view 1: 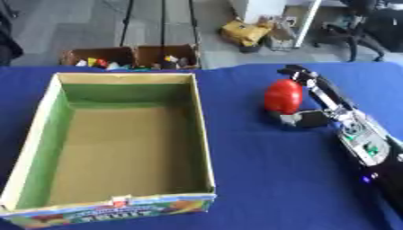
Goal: Pick up objects on the table and place them in the box.
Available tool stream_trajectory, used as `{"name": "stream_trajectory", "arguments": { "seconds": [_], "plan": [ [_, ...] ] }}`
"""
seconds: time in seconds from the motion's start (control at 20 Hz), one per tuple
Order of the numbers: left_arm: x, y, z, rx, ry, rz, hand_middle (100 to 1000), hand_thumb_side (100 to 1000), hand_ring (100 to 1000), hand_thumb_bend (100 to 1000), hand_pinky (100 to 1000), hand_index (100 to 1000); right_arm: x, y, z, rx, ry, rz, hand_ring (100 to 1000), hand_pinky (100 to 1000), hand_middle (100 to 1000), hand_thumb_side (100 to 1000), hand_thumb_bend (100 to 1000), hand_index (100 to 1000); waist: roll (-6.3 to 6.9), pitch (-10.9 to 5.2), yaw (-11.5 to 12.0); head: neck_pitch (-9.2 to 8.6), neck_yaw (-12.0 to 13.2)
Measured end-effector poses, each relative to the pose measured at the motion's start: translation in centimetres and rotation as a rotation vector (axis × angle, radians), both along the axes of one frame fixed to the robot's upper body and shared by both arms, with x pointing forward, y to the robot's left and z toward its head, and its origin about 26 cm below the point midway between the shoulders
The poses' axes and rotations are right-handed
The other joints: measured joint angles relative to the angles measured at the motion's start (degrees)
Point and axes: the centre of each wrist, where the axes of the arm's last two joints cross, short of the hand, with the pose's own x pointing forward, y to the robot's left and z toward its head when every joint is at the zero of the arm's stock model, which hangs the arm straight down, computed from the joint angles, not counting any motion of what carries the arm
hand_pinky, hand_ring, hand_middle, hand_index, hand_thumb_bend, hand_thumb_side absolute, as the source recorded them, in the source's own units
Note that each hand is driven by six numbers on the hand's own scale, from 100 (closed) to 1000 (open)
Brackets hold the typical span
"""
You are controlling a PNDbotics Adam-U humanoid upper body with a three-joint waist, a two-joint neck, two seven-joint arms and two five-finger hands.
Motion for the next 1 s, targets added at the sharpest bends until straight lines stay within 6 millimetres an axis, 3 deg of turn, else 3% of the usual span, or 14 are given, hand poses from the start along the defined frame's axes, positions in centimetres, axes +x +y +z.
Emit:
{"name": "stream_trajectory", "arguments": {
  "seconds": [0.35, 0.7, 1.0],
  "plan": [
    [0.00, 0.01, 0.00, 0.000, 0.000, 0.000, 684, 812, 714, 100, 568, 893, 0.07, 0.07, -0.05, 0.035, 0.040, 0.029, 1000, 595, 486, 379, 638, 902, 0.00, -0.01, -0.42, 0.01, 0.02],
    [-0.04, 0.15, 0.02, -0.004, -0.003, 0.007, 681, 809, 709, 100, 570, 890, 0.00, 0.18, 0.29, 0.086, 0.082, 0.063, 1000, 552, 373, 299, 634, 823, 0.00, -0.03, -0.60, 0.02, 0.02],
    [-0.05, 0.15, 0.03, -0.004, -0.004, 0.008, 680, 810, 707, 100, 571, 889, 0.00, 0.22, 0.40, 0.130, 0.103, 0.090, 1000, 534, 344, 340, 624, 822, -0.03, -0.03, -0.82, 0.04, 0.02]
  ]
}}
